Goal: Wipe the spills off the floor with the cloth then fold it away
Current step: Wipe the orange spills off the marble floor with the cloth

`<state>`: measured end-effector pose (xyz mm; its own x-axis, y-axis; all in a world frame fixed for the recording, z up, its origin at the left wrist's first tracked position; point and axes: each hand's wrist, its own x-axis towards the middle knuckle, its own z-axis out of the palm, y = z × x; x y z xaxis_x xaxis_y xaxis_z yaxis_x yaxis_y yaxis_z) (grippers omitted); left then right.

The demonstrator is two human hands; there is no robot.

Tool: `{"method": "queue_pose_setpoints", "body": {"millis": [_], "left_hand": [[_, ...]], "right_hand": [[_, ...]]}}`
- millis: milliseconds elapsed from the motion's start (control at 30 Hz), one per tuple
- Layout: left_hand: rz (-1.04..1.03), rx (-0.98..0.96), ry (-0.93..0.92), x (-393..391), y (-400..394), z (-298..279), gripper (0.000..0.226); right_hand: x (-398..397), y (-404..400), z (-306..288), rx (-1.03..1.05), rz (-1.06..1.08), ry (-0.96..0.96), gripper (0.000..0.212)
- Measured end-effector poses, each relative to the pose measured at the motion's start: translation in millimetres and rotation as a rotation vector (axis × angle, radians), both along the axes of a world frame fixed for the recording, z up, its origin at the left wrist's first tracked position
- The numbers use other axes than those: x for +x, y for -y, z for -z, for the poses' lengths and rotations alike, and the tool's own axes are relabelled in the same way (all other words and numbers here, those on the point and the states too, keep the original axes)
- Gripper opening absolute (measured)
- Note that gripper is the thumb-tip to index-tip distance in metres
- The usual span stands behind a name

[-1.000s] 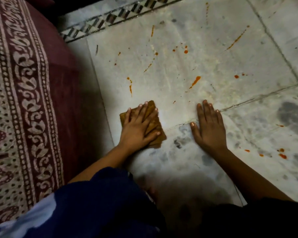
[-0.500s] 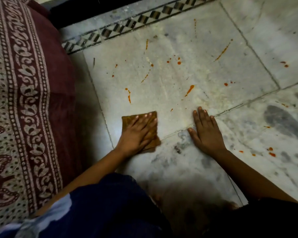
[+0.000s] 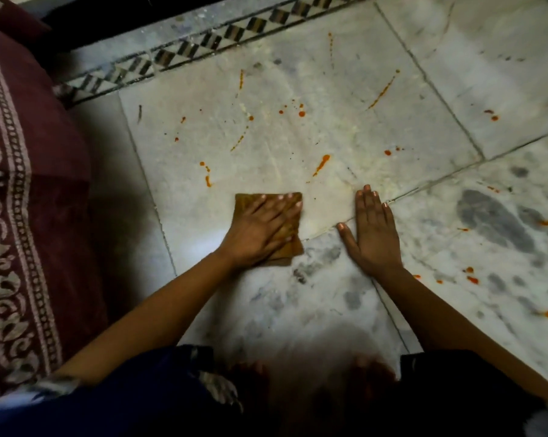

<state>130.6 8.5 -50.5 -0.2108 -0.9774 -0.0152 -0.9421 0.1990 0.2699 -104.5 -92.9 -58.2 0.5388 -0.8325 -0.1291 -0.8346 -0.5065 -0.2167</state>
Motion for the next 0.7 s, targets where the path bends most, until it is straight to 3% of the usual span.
{"method": "queue_pose_setpoints", "body": {"millis": [100,267,367,533,700], "left_hand": [[-0.085,0.004,0.0,24,3,1,0.06],[-0.233,0.036,-0.012,18,93,-6,0.067],[-0.174,0.029,0.001,-12,122,-4,0.066],[0.091,0.011,0.003,-15,66,-2,0.061],[0.043,0.042,0.063,23,114,-4,0.064]], "right_hand": [[-1,1,5,-0.016,0.004,-0.002,0.074],[-1,3,5,-0.016,-0.006,0.0,0.075],[-2,3,6,-0.022,-0.004,0.009,0.074],[-2,5,7,-0.014,0.001,0.026,0.074],[-2,4,7,-0.013,0.01,0.053,0.074]]}}
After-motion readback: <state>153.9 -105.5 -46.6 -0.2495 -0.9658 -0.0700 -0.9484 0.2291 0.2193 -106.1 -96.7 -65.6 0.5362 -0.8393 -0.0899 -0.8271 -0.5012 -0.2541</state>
